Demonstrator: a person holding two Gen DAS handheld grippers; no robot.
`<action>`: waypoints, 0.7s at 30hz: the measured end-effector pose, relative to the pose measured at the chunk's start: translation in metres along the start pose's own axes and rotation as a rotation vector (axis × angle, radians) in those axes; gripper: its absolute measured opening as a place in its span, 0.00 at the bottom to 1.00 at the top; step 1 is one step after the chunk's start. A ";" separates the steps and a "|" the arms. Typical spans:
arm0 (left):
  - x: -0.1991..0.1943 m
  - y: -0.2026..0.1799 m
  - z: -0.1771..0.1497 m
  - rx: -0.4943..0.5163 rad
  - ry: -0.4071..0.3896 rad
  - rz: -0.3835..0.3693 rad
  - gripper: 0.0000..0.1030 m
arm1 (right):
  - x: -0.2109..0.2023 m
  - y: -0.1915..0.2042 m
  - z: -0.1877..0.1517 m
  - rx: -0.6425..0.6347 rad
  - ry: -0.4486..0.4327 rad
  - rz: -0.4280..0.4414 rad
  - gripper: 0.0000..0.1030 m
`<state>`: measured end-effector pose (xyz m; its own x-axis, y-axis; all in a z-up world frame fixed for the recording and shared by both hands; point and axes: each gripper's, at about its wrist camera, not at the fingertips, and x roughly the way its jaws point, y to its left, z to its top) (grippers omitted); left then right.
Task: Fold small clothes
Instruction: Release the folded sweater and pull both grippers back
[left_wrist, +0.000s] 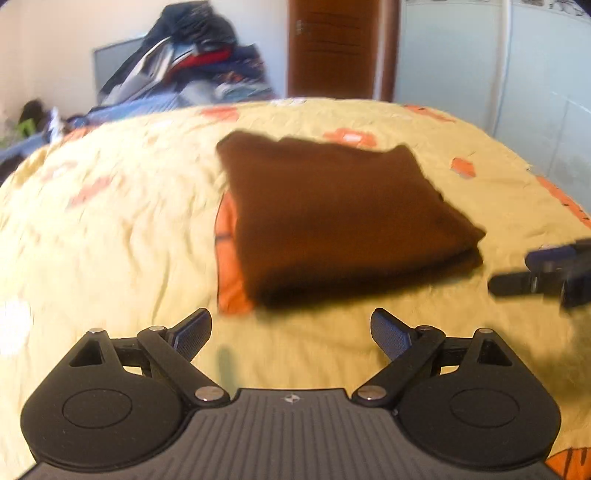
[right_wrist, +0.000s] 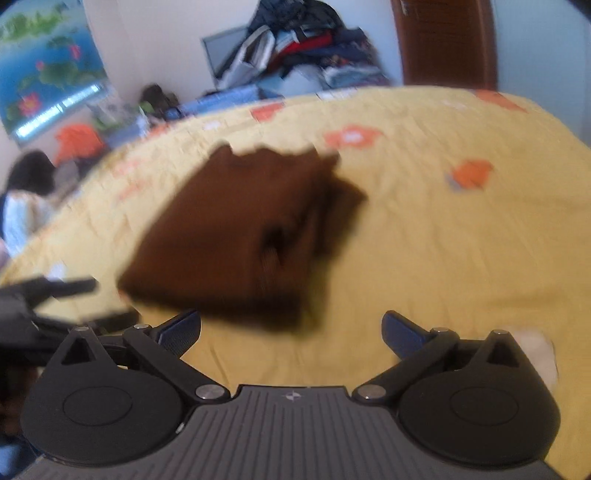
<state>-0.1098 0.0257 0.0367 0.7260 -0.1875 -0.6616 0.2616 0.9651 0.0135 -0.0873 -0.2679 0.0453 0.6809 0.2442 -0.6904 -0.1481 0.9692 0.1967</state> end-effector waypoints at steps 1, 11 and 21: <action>0.004 -0.001 -0.002 -0.002 0.021 0.012 0.91 | 0.006 0.006 -0.008 -0.017 0.018 -0.020 1.00; 0.035 0.008 0.003 -0.117 0.048 0.121 1.00 | 0.058 0.051 -0.002 -0.013 0.038 -0.273 1.00; 0.032 0.005 0.008 -0.140 0.067 0.142 1.00 | 0.058 0.049 -0.006 0.014 -0.009 -0.301 1.00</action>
<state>-0.0804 0.0230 0.0214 0.7044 -0.0393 -0.7087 0.0647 0.9979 0.0090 -0.0596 -0.2058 0.0106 0.6992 -0.0546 -0.7128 0.0715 0.9974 -0.0062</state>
